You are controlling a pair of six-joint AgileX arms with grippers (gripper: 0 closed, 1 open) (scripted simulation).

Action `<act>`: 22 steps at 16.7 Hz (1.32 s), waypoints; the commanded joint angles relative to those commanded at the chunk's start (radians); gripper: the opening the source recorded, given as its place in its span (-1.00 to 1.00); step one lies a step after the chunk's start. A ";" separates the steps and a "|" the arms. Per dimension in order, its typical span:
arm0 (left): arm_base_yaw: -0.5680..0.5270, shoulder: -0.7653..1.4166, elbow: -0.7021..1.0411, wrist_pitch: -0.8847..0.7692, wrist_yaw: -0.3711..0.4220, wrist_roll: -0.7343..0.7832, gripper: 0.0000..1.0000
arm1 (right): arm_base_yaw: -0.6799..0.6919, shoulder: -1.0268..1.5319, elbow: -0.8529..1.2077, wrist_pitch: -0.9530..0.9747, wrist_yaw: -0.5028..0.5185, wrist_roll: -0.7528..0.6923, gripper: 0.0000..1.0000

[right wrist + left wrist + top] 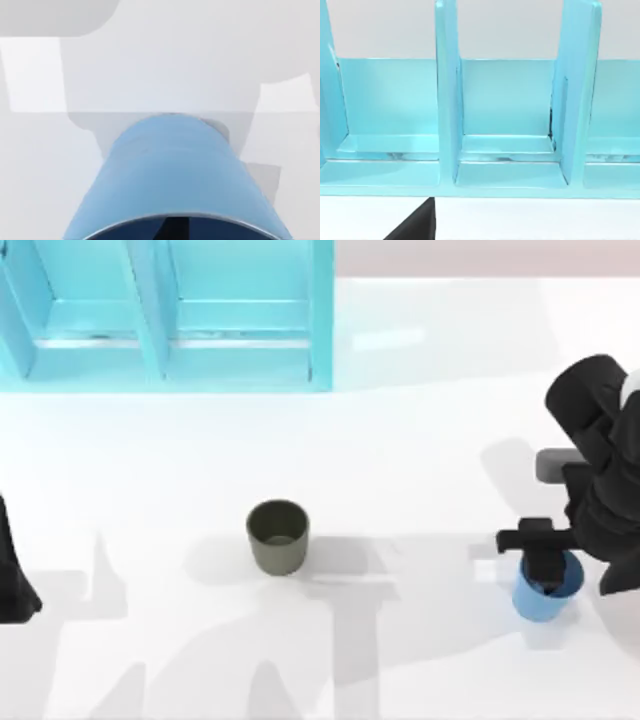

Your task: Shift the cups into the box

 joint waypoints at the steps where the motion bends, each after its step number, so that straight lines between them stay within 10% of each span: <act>1: 0.000 0.000 0.000 0.000 0.000 0.000 1.00 | 0.000 0.000 0.000 0.000 0.000 0.000 -0.36; 6: 0.000 0.000 0.000 0.000 0.000 0.000 1.00 | 0.000 0.000 0.000 0.000 0.000 0.000 -1.00; 22: 0.000 0.000 0.000 0.000 0.000 0.000 1.00 | -0.140 -0.147 0.138 -0.203 0.010 -0.131 -1.00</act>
